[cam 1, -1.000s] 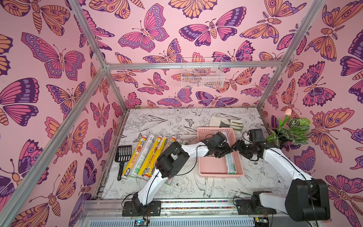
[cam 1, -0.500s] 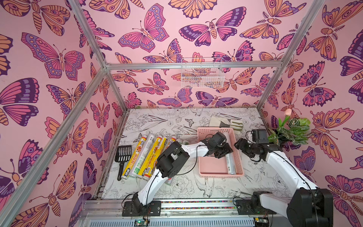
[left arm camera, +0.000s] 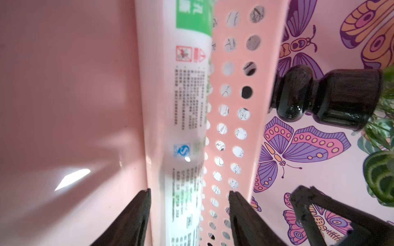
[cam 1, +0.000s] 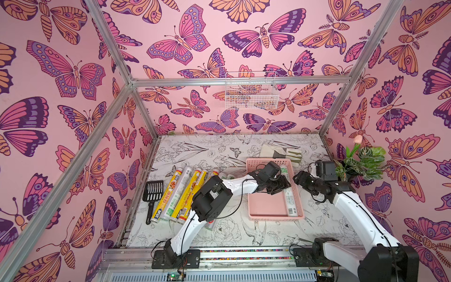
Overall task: Put the plastic wrap into the basket
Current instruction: Place the plastic wrap in the basket.
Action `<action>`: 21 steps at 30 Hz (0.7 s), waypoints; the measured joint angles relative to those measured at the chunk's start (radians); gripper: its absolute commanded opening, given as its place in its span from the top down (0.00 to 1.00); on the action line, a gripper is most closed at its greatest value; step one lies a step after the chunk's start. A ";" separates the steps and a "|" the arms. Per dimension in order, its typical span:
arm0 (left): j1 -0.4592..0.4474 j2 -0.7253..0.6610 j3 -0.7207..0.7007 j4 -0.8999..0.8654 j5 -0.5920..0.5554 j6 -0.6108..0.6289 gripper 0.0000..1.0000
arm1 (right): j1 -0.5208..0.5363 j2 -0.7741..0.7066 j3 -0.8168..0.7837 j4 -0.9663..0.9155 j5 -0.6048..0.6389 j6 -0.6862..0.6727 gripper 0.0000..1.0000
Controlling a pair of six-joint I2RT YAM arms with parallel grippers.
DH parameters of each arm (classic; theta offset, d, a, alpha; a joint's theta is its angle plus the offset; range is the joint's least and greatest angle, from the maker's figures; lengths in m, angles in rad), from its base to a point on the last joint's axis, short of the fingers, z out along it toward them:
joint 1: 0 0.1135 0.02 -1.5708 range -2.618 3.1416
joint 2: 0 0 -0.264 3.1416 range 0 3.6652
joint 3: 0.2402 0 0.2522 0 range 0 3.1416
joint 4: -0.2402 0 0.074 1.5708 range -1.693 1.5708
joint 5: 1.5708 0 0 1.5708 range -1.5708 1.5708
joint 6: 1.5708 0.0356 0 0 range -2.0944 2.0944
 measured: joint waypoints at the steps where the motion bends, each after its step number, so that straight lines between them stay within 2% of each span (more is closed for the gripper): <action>1: 0.000 -0.029 -0.012 -0.014 -0.015 0.024 0.36 | 0.000 -0.018 0.000 0.002 -0.002 0.000 0.30; 8: 0.003 -0.278 -0.106 -0.065 -0.161 0.257 0.38 | 0.000 -0.118 -0.003 0.123 -0.101 0.008 0.35; 13: 0.020 -0.490 -0.266 -0.064 -0.311 0.427 0.40 | 0.018 -0.111 -0.008 0.257 -0.223 0.050 0.38; 17: 0.066 -0.644 -0.451 -0.070 -0.396 0.506 0.43 | 0.134 -0.055 0.010 0.288 -0.240 0.040 0.39; 21: 0.135 -0.784 -0.645 -0.095 -0.440 0.523 0.46 | 0.288 0.028 0.078 0.273 -0.202 -0.010 0.40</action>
